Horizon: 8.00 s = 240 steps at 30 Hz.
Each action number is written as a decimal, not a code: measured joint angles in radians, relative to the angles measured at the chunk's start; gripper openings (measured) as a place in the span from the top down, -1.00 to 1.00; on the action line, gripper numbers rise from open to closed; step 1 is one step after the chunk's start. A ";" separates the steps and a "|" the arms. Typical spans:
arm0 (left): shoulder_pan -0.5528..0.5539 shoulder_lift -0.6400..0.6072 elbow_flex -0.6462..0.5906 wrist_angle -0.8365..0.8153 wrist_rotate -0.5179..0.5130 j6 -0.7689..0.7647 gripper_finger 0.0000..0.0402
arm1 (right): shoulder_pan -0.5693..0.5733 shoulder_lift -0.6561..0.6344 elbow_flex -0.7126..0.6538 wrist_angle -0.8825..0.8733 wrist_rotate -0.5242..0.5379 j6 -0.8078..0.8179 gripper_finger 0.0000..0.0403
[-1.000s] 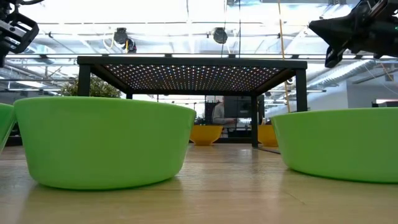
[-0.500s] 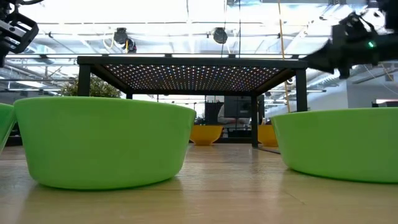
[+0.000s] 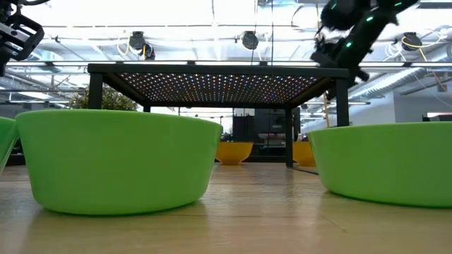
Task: Pick & Place Mini bowls
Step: Put the right white patterned bowl on the shelf, then stack the right white patterned bowl on top of the white patterned bowl on the shelf
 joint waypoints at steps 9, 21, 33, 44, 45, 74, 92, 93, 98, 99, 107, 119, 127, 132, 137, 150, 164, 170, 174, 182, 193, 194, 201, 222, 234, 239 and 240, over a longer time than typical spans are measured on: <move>0.000 0.000 0.000 0.000 -0.001 0.000 0.77 | -0.218 0.236 0.034 -0.108 -0.237 -0.040 -0.14; 0.000 0.000 0.000 0.000 -0.002 0.000 0.77 | -0.222 0.277 -0.077 0.126 -0.238 -0.051 -0.13; 0.000 0.000 0.000 -0.001 -0.002 0.000 0.77 | -0.214 0.278 -0.170 0.179 -0.241 -0.039 -0.09; 0.000 0.000 0.000 -0.001 -0.001 0.000 0.77 | -0.207 0.277 -0.276 0.339 -0.238 0.036 0.05; 0.000 0.000 0.000 0.000 -0.001 0.000 0.77 | -0.207 0.277 -0.290 0.363 -0.238 0.044 0.07; 0.000 0.000 0.000 -0.001 -0.001 0.000 0.77 | -0.192 -0.006 -0.339 0.554 -0.236 -0.010 0.98; 0.000 0.000 0.000 0.000 -0.001 0.000 0.77 | 0.256 -0.235 -0.087 0.577 -0.434 0.144 0.98; 0.000 0.000 0.000 0.000 0.000 0.000 0.77 | 0.294 -0.209 -0.039 0.520 -0.396 0.128 0.98; 0.000 0.000 0.000 0.000 -0.001 0.000 0.77 | 0.437 -0.041 0.241 0.189 -0.234 0.072 0.98; 0.000 0.000 0.000 -0.001 -0.001 0.000 0.77 | 0.453 -0.001 0.300 0.110 -0.218 0.064 0.98; 0.000 0.000 0.000 0.000 -0.001 0.000 0.77 | 0.467 0.252 0.575 -0.304 -0.244 0.045 0.98; 0.000 0.000 0.000 0.000 -0.001 0.000 0.77 | 0.466 0.392 0.578 -0.376 -0.393 -0.105 0.98; 0.000 0.000 0.000 0.000 -0.001 0.000 0.77 | 0.456 0.430 0.578 -0.340 -0.318 -0.127 0.95; 0.000 0.000 0.000 -0.001 -0.001 0.000 0.77 | 0.458 0.427 0.571 -0.333 -0.315 -0.143 0.97; 0.000 0.000 0.000 -0.001 -0.001 0.000 0.77 | 0.446 0.428 0.522 -0.329 -0.313 -0.155 0.96; 0.000 0.000 0.000 -0.001 -0.001 0.000 0.77 | 0.438 0.422 0.439 -0.192 -0.314 -0.156 0.79; 0.000 0.000 0.000 -0.002 -0.001 0.000 0.77 | 0.439 0.331 0.438 -0.126 -0.154 -0.210 0.35; 0.000 0.000 0.000 -0.001 -0.001 0.000 0.77 | 0.400 0.279 0.439 0.089 0.079 -0.237 0.24; 0.000 0.000 0.000 -0.001 -0.001 0.000 0.77 | 0.280 0.293 0.439 0.229 -0.031 -0.230 0.20; 0.000 0.000 0.000 0.000 -0.001 0.000 0.77 | -0.073 0.473 0.485 0.254 -0.329 -0.110 0.20; 0.000 0.000 0.000 -0.001 -0.003 0.000 0.77 | -0.121 0.930 1.197 -0.307 -0.423 -0.304 0.02; 0.000 0.000 0.000 0.000 -0.003 0.000 0.77 | -0.116 0.971 1.255 -0.354 -0.423 -0.330 0.01; 0.000 0.000 0.000 -0.001 -0.004 0.000 0.77 | -0.110 1.095 1.325 -0.423 -0.419 -0.386 0.01; 0.000 0.000 0.000 0.000 -0.004 0.000 0.77 | 0.011 1.082 1.012 -0.273 -0.289 -0.444 -0.02; 0.000 0.000 0.000 0.000 -0.004 0.000 0.77 | 0.034 1.088 0.912 -0.226 -0.286 -0.452 0.00; 0.000 0.000 0.000 -0.001 -0.004 0.000 0.77 | 0.036 1.086 0.900 -0.212 -0.288 -0.452 0.03; 0.000 0.000 0.000 0.000 -0.004 0.000 0.77 | 0.036 1.086 0.897 -0.209 -0.288 -0.451 0.04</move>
